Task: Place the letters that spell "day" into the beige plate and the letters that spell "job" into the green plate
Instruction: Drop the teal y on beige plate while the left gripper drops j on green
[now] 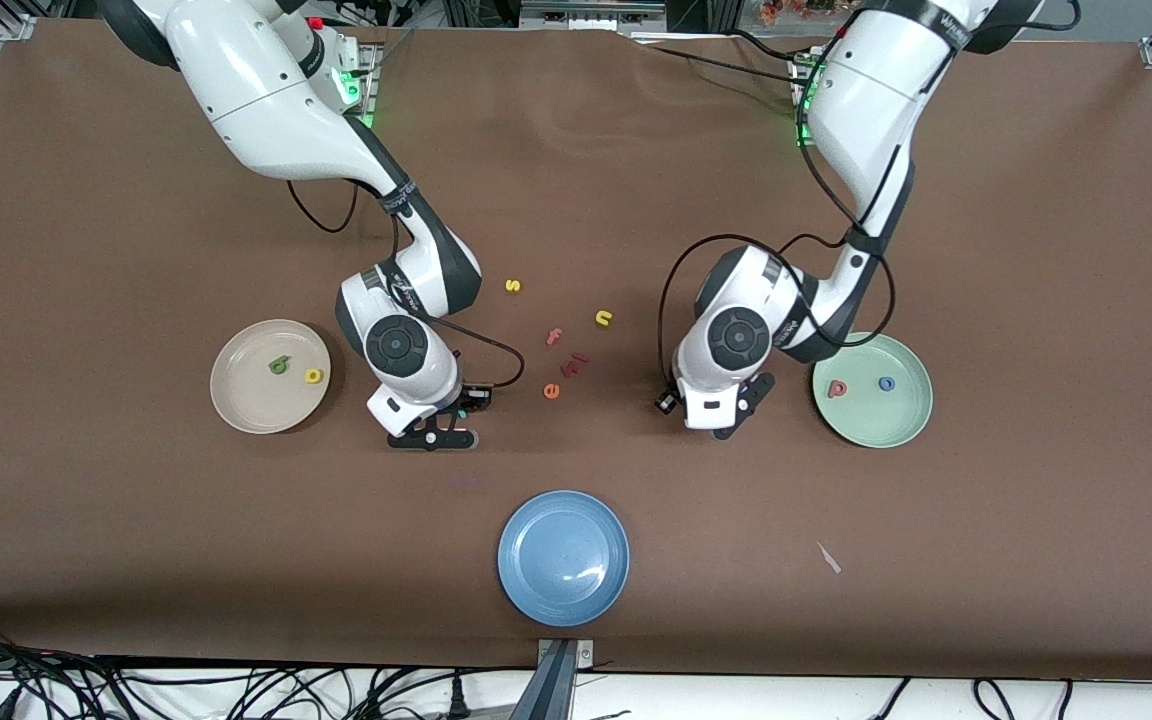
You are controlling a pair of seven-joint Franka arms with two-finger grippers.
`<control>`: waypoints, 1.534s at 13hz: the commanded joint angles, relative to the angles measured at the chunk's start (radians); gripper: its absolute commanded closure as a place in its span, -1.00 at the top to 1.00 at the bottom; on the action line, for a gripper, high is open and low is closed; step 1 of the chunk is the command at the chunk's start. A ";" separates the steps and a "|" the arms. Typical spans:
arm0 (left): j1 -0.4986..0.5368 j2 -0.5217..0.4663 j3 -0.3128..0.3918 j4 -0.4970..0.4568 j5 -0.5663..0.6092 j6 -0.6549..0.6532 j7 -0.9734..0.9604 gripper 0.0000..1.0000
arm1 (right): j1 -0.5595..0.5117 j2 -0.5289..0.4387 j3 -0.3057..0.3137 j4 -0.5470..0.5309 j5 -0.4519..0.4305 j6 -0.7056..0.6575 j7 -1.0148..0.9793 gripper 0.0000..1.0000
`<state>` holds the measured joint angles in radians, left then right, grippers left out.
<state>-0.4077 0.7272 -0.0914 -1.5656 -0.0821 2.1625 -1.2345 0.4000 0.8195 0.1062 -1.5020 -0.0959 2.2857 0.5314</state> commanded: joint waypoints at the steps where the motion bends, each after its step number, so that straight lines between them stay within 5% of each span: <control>1: 0.070 -0.083 -0.002 -0.025 0.040 -0.139 0.162 -0.74 | 0.000 0.024 0.004 0.032 -0.007 -0.020 -0.013 -0.58; 5: 0.165 -0.112 -0.004 -0.031 0.128 -0.239 0.328 -0.73 | 0.000 0.021 0.004 0.034 -0.004 -0.026 -0.013 -0.84; 8: 0.315 -0.114 -0.011 -0.054 0.147 -0.240 0.572 -0.71 | -0.015 0.009 0.001 0.144 -0.004 -0.223 -0.072 -0.89; 11: 0.381 -0.103 -0.011 -0.056 0.143 -0.240 0.691 -0.64 | -0.061 -0.051 -0.006 0.119 -0.002 -0.285 -0.221 -0.95; 15: 0.394 -0.100 -0.011 -0.056 0.143 -0.240 0.704 -0.51 | -0.079 -0.313 -0.068 -0.183 -0.002 -0.255 -0.453 -1.00; 18: 0.428 -0.078 -0.011 -0.057 0.143 -0.240 0.843 -0.41 | -0.079 -0.480 -0.150 -0.479 -0.002 -0.041 -0.659 -1.00; 20: 0.437 -0.072 -0.011 -0.057 0.143 -0.240 0.888 -0.11 | -0.079 -0.532 -0.232 -0.599 -0.001 0.036 -0.782 -1.00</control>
<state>0.0101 0.6501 -0.0952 -1.6219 0.0465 1.9287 -0.4098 0.3184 0.3949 -0.0609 -1.9117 -0.0958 2.2251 -0.1398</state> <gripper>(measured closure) 0.643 0.868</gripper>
